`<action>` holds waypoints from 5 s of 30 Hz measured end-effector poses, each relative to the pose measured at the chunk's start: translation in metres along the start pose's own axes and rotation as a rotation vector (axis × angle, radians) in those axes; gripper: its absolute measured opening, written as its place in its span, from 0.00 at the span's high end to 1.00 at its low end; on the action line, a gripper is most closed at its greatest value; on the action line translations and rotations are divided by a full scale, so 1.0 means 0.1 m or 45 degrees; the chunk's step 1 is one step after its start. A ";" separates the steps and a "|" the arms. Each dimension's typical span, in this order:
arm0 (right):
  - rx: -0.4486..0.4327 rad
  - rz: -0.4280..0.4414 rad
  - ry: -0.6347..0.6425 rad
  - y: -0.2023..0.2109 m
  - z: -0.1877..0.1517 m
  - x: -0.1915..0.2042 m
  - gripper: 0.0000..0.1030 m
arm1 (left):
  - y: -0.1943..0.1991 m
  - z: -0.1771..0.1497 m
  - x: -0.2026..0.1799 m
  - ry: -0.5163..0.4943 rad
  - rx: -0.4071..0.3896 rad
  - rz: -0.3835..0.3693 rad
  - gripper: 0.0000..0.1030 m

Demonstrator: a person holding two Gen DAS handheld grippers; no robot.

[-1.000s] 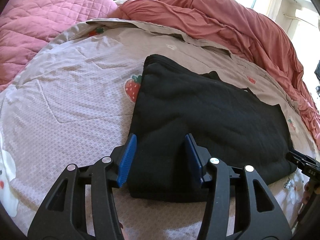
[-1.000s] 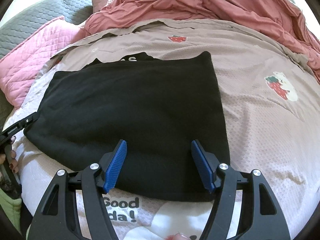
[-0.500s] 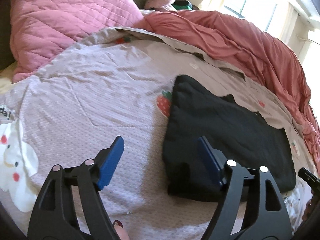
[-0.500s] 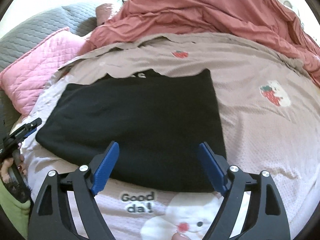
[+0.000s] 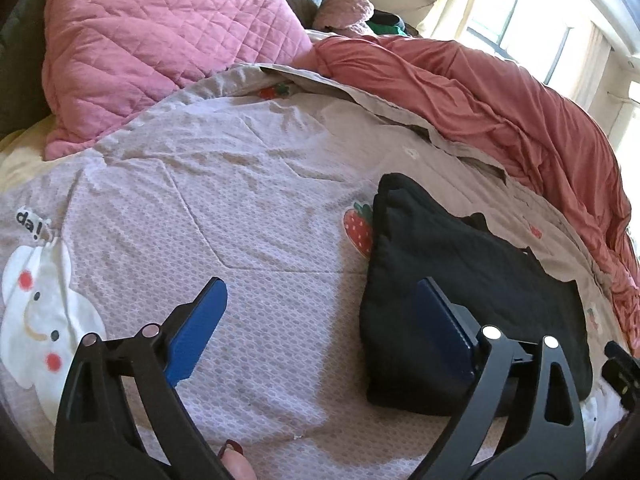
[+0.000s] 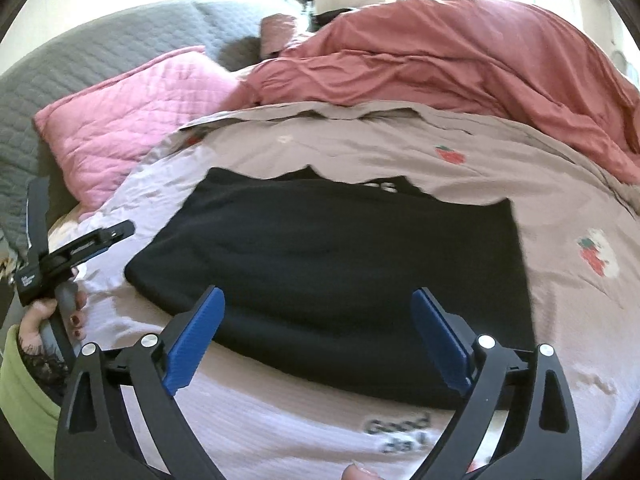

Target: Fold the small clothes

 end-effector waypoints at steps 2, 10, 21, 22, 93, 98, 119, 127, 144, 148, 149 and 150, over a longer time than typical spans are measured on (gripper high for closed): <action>0.008 0.015 0.039 -0.07 0.02 0.15 0.09 | 0.00 0.01 0.03 0.009 -0.005 0.004 0.12; 0.054 0.046 0.262 -0.40 0.05 0.82 0.09 | -0.03 0.06 0.15 0.041 -0.001 0.071 0.11; 0.103 -0.012 0.565 -0.87 0.02 1.47 0.09 | -0.10 0.10 0.38 0.158 0.039 0.087 0.11; 0.114 -0.018 0.597 -0.93 0.00 1.52 0.09 | -0.11 0.09 0.39 0.161 0.046 0.094 0.11; -0.349 0.391 -0.270 0.36 -0.20 -0.50 0.92 | -0.20 0.06 -2.84 -0.155 0.522 -0.467 0.85; -0.293 0.411 -0.413 0.29 -0.40 -0.83 0.92 | -0.39 -0.20 -3.12 -0.216 0.559 -0.466 0.77; -0.157 0.161 -0.472 0.49 -0.75 -1.46 0.70 | -0.49 -0.55 -2.22 -0.285 0.295 -0.345 0.37; -0.080 0.183 -0.414 0.29 -0.06 -1.69 0.55 | -0.50 -0.64 -2.06 -0.328 0.256 -0.556 0.33; 0.197 0.150 -0.470 -0.71 0.36 -1.87 0.67 | -0.34 -0.62 -1.97 -0.365 0.172 -0.589 0.22; 0.188 0.157 -0.426 -0.70 0.42 -1.77 0.71 | -0.34 -0.60 -1.93 -0.340 0.171 -0.596 0.22; 0.196 0.160 -0.421 -0.73 0.42 -1.77 0.70 | -0.34 -0.61 -1.93 -0.339 0.172 -0.595 0.22; 0.204 0.159 -0.422 -0.76 0.41 -1.77 0.70 | -0.34 -0.61 -1.93 -0.341 0.173 -0.592 0.22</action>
Point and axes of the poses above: each gripper's, at about its wrist camera, not at the fingertips, and y roughly against the way its jaws point, x to its left, z to its top, the point moved 3 cm from there along -y, roughly the way its jaws point, and after that the axes turned 5 degrees about x, right-handed, at the moved point
